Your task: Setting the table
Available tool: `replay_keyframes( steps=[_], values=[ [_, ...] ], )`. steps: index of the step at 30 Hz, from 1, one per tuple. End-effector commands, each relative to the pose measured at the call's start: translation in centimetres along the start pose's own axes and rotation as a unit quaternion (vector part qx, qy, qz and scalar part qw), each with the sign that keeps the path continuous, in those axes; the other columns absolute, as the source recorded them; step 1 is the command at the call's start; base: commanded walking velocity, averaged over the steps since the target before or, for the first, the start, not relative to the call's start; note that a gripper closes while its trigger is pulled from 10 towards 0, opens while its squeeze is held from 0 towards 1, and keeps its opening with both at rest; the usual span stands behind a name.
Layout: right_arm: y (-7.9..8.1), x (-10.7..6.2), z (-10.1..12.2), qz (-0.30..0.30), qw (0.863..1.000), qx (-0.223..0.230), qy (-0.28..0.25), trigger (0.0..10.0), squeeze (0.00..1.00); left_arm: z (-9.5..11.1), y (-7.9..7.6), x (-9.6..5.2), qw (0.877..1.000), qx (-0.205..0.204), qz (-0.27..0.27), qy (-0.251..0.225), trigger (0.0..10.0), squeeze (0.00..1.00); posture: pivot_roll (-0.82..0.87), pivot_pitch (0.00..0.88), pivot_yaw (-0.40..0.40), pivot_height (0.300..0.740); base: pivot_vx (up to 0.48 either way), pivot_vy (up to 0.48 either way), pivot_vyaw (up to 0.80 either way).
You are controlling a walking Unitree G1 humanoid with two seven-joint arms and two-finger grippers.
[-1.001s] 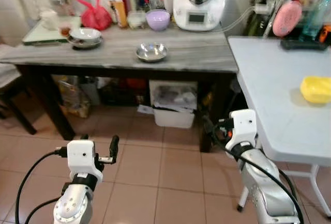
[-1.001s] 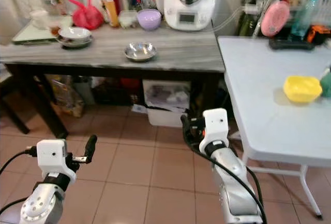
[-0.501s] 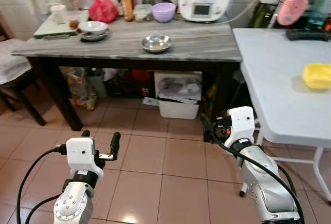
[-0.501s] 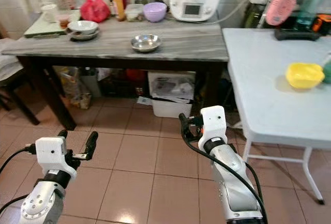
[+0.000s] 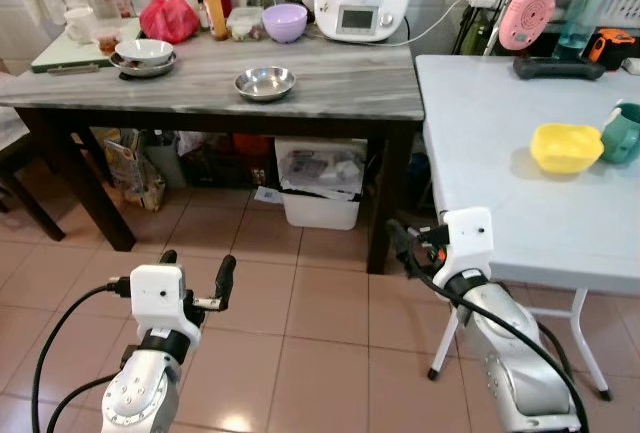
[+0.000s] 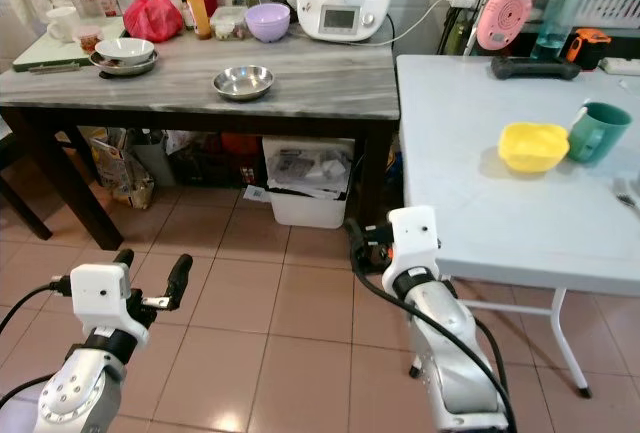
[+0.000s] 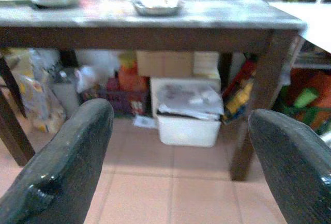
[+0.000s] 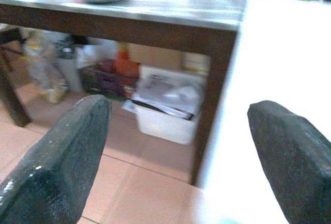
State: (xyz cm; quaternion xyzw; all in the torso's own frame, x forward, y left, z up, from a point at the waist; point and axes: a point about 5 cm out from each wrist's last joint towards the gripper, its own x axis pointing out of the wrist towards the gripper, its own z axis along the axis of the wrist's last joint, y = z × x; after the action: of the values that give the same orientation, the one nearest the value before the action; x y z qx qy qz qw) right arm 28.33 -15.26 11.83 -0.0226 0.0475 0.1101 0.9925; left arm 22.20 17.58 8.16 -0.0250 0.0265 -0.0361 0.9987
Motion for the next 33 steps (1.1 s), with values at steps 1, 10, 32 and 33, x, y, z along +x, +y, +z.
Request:
replay_keyframes(
  steps=[1, 10, 32, 33],
  values=[
    [-0.46, -0.05, 0.3, -0.009, 1.0, 0.003, -0.004, 10.0, 0.0, 0.31, -0.1, 0.2, 1.0, 0.003, -0.009, -0.006, 10.0, 0.0, -0.1, 0.015, 0.053, 0.74, 0.0, -0.48, -0.58],
    [-0.37, 0.02, 0.35, -0.011, 1.0, 0.003, -0.006, 10.0, 0.0, 0.36, -0.25, 0.5, 1.0, 0.002, -0.013, -0.008, 10.0, 0.0, -0.1, 0.009, 0.055, 0.74, 0.0, -0.48, -0.23],
    [0.01, 0.35, 0.65, 0.0, 1.0, -0.005, -0.015, 10.0, 0.0, 0.94, -0.5, 0.61, 0.999, -0.007, -0.028, -0.029, 10.0, 0.0, -0.1, 0.007, 0.051, 0.74, 0.0, -0.039, 0.0],
    [0.03, 0.36, 0.66, 0.001, 1.0, -0.005, -0.016, 10.0, 0.0, 0.97, -0.5, 0.61, 0.999, -0.006, -0.029, -0.03, 10.0, 0.0, -0.1, 0.005, 0.051, 0.74, 0.0, 0.0, 0.0]
  ],
)
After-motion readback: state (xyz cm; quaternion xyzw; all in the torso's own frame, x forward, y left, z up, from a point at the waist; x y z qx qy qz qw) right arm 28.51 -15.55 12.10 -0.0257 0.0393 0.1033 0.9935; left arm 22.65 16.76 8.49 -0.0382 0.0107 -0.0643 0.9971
